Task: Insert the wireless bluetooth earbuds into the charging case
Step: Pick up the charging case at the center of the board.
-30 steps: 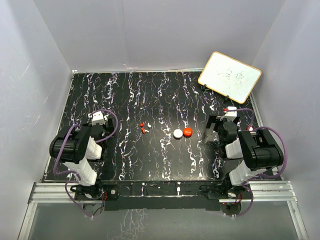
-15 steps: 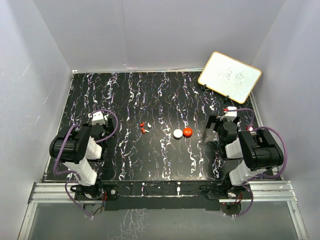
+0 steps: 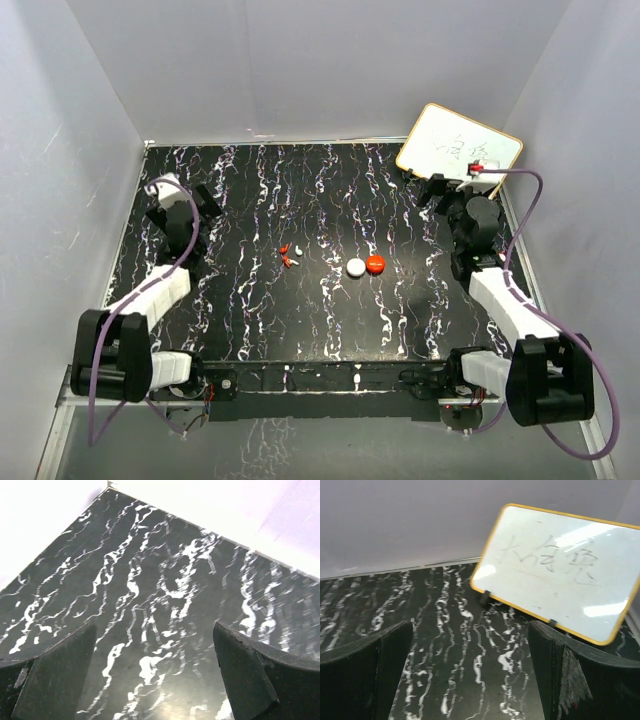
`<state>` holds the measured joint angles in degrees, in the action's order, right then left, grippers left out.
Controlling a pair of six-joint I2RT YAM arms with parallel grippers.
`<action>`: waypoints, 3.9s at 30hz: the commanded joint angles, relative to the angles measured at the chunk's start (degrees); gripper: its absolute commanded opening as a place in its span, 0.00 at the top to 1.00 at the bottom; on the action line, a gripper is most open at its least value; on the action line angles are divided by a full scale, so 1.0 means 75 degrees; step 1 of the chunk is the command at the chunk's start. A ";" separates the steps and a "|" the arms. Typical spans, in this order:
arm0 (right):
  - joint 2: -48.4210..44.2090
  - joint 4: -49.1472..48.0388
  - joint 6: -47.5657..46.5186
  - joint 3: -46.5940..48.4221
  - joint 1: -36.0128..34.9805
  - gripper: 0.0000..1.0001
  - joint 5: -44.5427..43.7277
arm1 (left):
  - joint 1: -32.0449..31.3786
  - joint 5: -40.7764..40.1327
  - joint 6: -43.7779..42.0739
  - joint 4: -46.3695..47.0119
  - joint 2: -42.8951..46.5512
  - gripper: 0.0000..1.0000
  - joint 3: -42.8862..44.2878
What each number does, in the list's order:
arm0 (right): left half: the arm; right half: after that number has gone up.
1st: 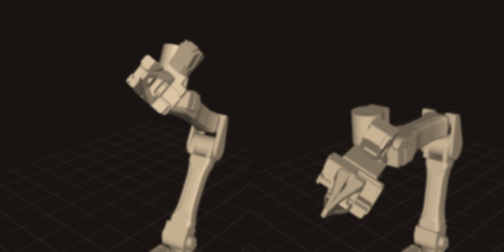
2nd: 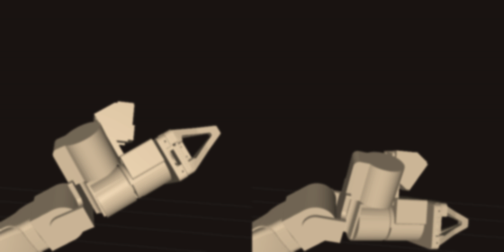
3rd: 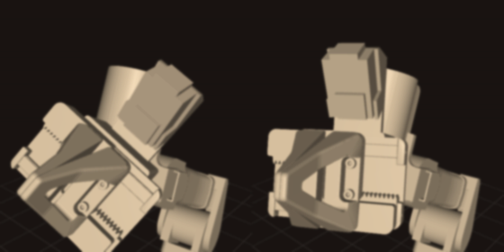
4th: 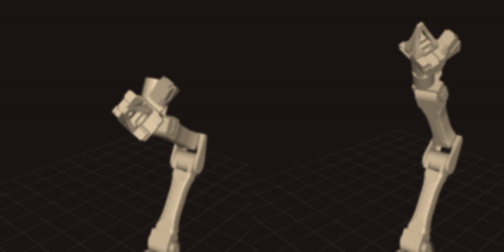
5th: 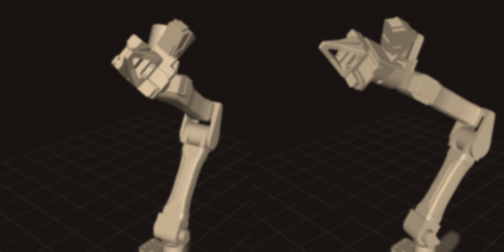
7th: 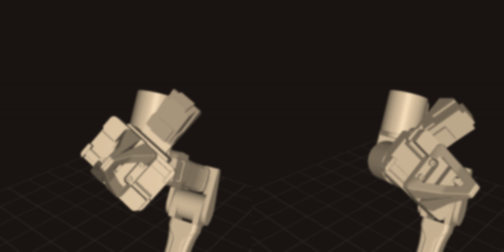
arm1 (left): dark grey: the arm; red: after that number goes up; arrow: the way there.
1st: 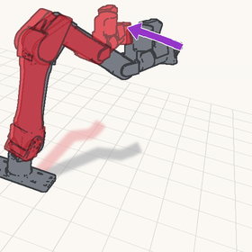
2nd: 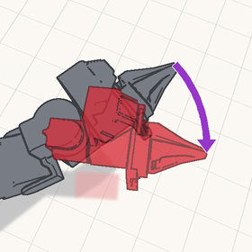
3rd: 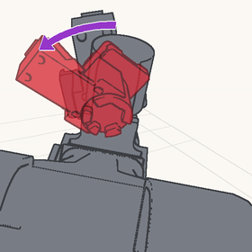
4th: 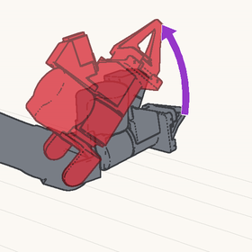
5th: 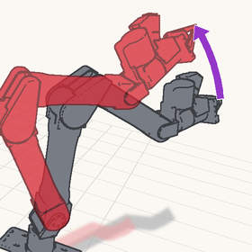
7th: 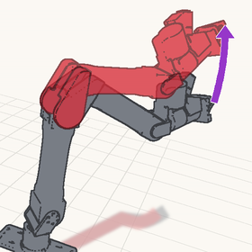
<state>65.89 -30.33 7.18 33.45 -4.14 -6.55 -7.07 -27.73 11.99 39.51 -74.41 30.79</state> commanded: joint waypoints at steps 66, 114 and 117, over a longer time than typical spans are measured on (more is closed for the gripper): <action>0.1712 0.4561 0.3697 0.0302 -0.3900 0.19 0.1677 | -0.3520 0.3089 0.1777 -0.5018 -0.0157 0.02 0.2573; 0.3766 0.5774 0.3033 0.1904 -0.5578 0.31 -0.1783 | -0.3522 0.2175 0.1518 -0.5621 0.0478 0.01 0.2271; 0.3711 0.5634 0.2964 0.1899 -0.5633 0.31 -0.1729 | -0.3514 0.2193 0.1542 -0.5619 0.0515 0.01 0.2238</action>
<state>95.07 9.72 28.53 48.86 -45.50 -21.15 -33.21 -10.59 23.83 -1.89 -73.63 48.58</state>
